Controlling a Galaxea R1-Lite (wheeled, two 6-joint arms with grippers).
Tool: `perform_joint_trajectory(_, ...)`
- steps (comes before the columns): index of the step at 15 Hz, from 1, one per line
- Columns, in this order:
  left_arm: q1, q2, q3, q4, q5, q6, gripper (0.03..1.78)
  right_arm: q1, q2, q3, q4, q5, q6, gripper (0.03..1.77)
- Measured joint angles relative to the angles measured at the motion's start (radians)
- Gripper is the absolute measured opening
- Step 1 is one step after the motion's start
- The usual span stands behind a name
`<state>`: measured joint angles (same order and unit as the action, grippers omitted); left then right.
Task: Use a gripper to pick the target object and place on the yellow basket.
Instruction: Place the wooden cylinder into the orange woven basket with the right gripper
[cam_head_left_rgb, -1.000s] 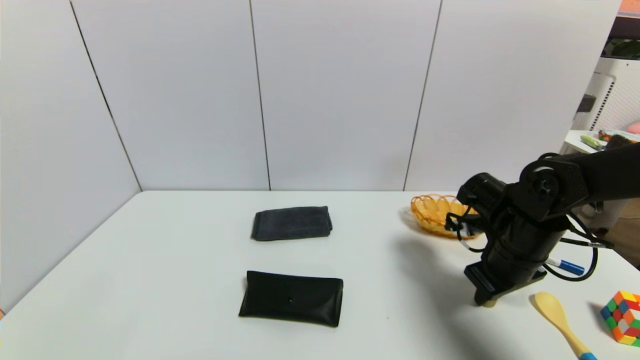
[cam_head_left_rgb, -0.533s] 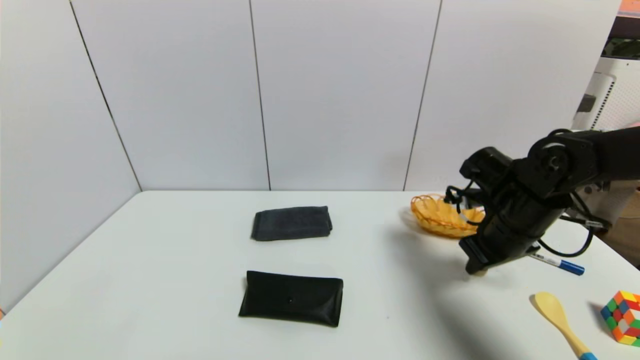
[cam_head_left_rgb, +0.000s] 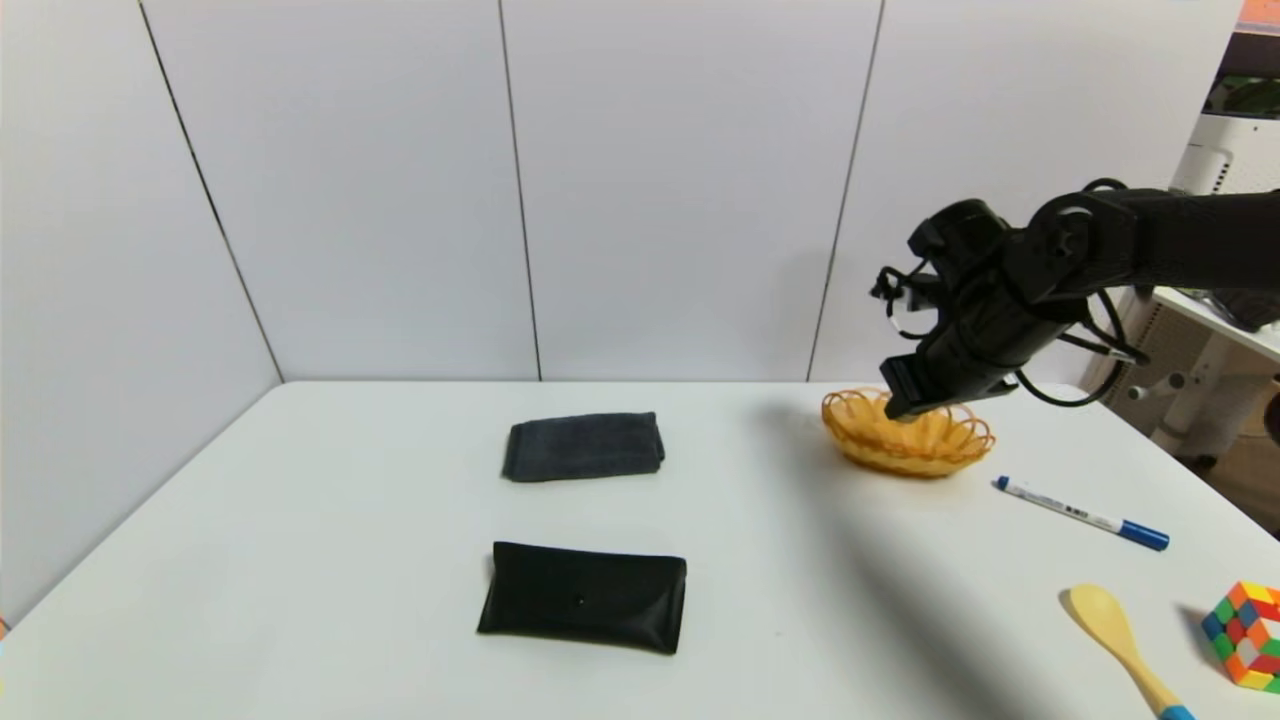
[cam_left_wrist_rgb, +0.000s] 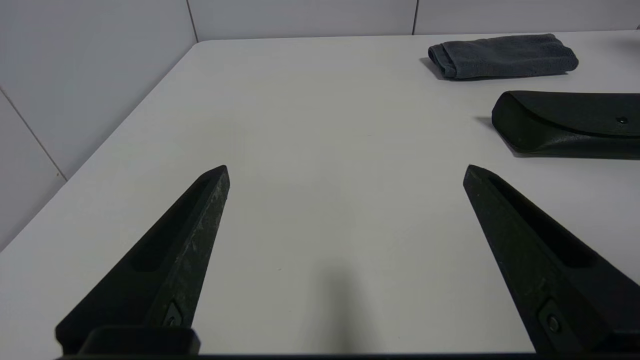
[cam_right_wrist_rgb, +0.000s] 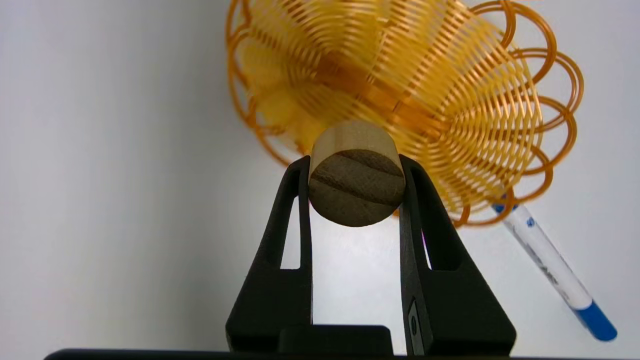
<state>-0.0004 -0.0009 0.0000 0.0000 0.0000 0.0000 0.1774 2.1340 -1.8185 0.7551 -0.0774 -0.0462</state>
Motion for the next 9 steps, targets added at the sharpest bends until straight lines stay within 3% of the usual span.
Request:
perform_joint_trajectory(3,0.000,0.000,0.000,0.000,0.000,0.000,1.69,-0.012,0.071,-0.034,-0.001,-0.004,0.001,0.47)
perform_joint_trajectory(6,0.000,0.000,0.000,0.000,0.000,0.000,1.69,-0.014,0.103,-0.045,-0.002,-0.005,0.001,0.89)
perform_joint_trajectory(9,0.000,0.000,0.000,0.000,0.000,0.000,1.69,-0.017,0.110,-0.060,0.000,-0.002,0.000,1.15)
